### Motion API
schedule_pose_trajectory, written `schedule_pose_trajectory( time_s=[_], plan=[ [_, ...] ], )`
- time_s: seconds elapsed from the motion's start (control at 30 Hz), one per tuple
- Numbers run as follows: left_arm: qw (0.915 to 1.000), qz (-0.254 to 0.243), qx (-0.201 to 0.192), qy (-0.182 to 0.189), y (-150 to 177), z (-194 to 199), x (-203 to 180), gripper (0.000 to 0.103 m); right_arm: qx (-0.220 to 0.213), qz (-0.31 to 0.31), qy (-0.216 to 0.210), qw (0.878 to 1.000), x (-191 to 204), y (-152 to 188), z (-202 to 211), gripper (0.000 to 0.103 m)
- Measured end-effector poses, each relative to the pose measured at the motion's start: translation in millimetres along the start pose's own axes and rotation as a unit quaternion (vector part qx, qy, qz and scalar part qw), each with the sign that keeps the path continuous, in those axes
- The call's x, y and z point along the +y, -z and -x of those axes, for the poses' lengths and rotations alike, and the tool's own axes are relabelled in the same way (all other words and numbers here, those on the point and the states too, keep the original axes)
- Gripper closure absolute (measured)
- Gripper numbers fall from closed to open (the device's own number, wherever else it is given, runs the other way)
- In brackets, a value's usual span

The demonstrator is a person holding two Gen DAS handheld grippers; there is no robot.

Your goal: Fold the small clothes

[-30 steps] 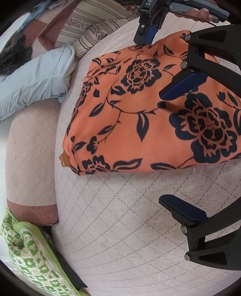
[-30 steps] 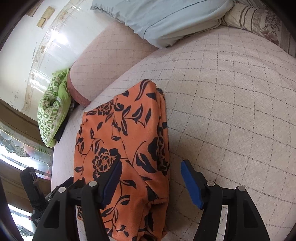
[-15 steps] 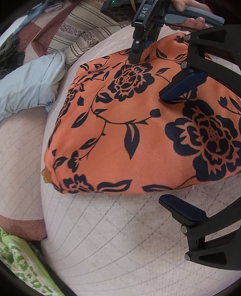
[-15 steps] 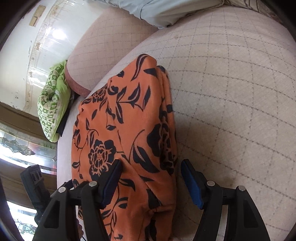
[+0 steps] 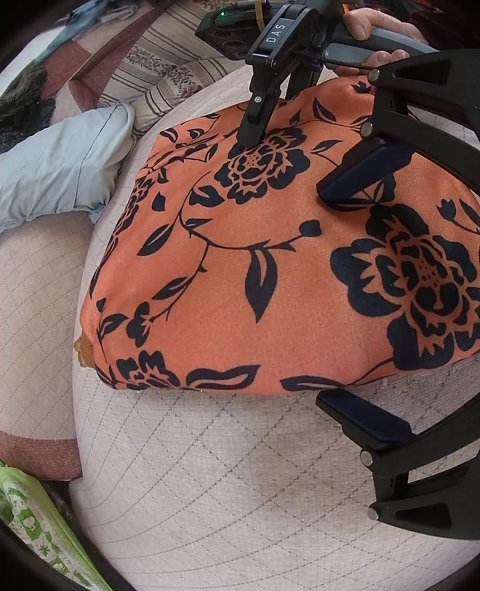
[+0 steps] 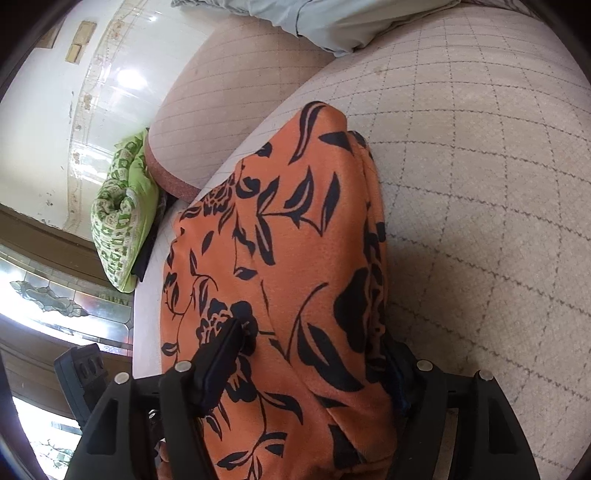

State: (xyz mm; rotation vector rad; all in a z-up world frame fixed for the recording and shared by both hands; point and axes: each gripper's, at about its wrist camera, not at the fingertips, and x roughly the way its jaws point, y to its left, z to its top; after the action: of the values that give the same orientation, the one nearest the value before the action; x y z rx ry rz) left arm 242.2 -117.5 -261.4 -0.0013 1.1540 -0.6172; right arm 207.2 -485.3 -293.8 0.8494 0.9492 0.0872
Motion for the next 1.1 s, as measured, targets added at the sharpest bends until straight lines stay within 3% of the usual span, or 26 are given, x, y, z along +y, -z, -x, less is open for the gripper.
schedule_pose_trajectory(
  time_s=[0.13,0.3,0.4,0.7,0.97,1.1],
  plan=[
    [1.0000,-0.002,-0.001,0.006,0.1,-0.5,-3.0,0.002,-0.006,0.006,0.006,1.000,7.8,2.8,-2.9,0.033],
    [1.0000,-0.001,-0.007,0.004,1.5,-1.0,-8.6,0.009,-0.011,0.025,0.020,0.999,20.2,6.4,-4.6,0.050],
    [0.9999,0.007,-0.012,0.006,0.3,-0.9,-8.0,0.015,-0.015,0.028,0.020,0.999,23.7,8.4,-3.2,0.055],
    [0.9996,0.009,-0.028,0.003,0.9,5.4,-6.3,0.025,-0.034,0.046,0.017,0.998,33.7,12.3,6.1,0.059],
    [0.9991,0.004,-0.041,0.004,4.1,17.1,-7.0,0.040,-0.056,0.077,0.008,0.995,53.3,16.2,16.6,0.061],
    [0.9993,0.008,-0.037,0.005,5.2,15.1,-4.6,0.038,-0.049,0.072,0.017,0.996,49.9,14.8,13.6,0.061]
  ],
)
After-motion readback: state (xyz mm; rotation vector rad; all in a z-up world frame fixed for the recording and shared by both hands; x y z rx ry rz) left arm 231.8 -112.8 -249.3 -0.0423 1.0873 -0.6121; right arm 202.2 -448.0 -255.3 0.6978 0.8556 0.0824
